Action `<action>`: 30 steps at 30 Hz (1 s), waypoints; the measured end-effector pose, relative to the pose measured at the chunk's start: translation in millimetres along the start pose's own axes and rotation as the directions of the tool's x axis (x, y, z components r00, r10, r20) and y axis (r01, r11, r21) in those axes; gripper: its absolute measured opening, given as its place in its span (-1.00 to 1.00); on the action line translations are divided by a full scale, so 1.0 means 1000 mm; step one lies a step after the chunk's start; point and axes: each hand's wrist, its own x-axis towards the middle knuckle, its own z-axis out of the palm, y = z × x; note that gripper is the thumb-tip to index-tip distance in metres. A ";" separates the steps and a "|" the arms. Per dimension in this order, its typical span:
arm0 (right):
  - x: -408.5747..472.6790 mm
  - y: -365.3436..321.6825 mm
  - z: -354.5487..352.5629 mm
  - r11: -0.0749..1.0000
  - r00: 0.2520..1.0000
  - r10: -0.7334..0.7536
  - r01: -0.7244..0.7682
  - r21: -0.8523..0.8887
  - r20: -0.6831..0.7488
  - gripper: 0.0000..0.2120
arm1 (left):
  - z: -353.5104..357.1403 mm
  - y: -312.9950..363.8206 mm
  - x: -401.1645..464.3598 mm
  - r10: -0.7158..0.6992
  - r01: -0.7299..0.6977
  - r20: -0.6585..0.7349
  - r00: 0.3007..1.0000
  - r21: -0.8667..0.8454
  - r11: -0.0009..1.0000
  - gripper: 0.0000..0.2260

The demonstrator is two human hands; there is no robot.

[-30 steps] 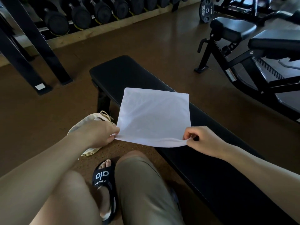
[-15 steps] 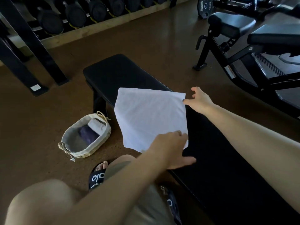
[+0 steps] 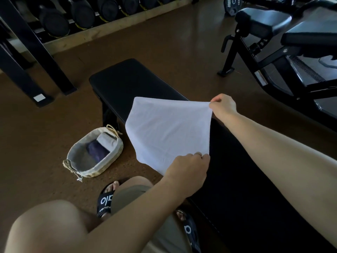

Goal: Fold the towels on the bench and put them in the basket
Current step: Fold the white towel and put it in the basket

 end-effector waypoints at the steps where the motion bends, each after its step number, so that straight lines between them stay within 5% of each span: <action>1: -0.001 0.004 -0.006 1.000 0.999 0.024 -0.024 0.010 -0.021 -0.86 | -0.004 -0.002 -0.001 -0.001 0.001 0.013 1.000 -0.013 1.000 -0.93; 5: -0.012 0.028 -0.036 0.961 0.968 0.232 -0.213 0.174 -0.095 -0.74 | -0.020 0.001 -0.002 0.022 -0.017 0.056 0.998 -0.087 0.996 -0.92; 11: -0.038 0.068 -0.082 0.877 0.907 0.421 -0.400 0.266 -0.022 -0.65 | -0.030 0.011 -0.013 0.082 -0.009 0.269 0.960 -0.263 0.965 -0.84; 19: -0.061 0.057 -0.126 0.830 0.949 0.120 -0.257 0.495 0.291 -0.68 | -0.046 -0.025 -0.034 -0.012 0.161 0.250 0.968 -0.586 0.795 -0.84; 23: -0.050 0.018 -0.116 0.768 0.934 0.004 -0.231 0.597 0.357 -0.87 | -0.053 -0.050 -0.040 -0.076 0.166 0.165 0.983 -0.649 0.742 -0.74; 25: -0.042 -0.001 -0.104 0.739 0.925 -0.035 -0.232 0.633 0.379 -0.96 | -0.053 -0.066 -0.044 -0.118 0.217 0.184 0.976 -0.738 0.640 -0.65; 30: -0.025 -0.033 -0.067 0.889 0.933 -0.019 -0.149 0.434 0.360 -0.80 | -0.050 -0.106 -0.053 -0.204 0.289 0.217 0.955 -0.842 0.455 -0.73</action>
